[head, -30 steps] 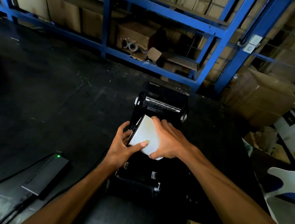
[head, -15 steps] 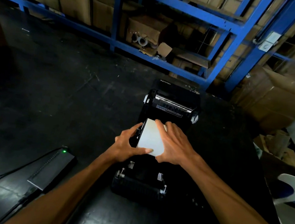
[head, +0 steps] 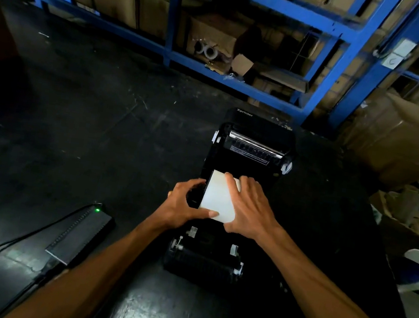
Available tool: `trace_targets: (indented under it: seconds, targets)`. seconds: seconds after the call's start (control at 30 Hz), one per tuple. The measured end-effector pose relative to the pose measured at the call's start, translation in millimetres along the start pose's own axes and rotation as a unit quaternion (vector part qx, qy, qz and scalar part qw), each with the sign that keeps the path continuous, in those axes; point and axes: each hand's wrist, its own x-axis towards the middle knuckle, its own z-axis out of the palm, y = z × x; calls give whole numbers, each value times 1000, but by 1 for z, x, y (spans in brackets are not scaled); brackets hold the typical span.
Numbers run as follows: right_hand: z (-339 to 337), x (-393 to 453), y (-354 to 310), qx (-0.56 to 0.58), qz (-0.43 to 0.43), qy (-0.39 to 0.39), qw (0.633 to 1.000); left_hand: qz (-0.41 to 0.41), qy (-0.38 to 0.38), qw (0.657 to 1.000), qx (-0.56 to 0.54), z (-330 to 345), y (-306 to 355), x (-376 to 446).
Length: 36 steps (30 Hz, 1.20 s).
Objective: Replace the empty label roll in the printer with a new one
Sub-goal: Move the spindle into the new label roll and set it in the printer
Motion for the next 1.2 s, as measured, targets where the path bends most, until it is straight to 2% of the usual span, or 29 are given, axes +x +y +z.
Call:
trace_targets:
  seconds: [0.17, 0.4, 0.7, 1.2]
  targets:
    - [7, 1, -4, -15, -1, -7, 1000, 12, 28, 1000, 1, -8, -5, -2]
    - [12, 3, -2, -7, -4, -9, 1000, 18, 31, 998, -51, -20, 2, 3]
    - [18, -1, -9, -8, 12, -1, 1000, 90, 66, 991, 69, -24, -4, 18]
    - [19, -6, -17, -20, 40, -12, 999, 164, 48, 981, 94, -29, -5, 23]
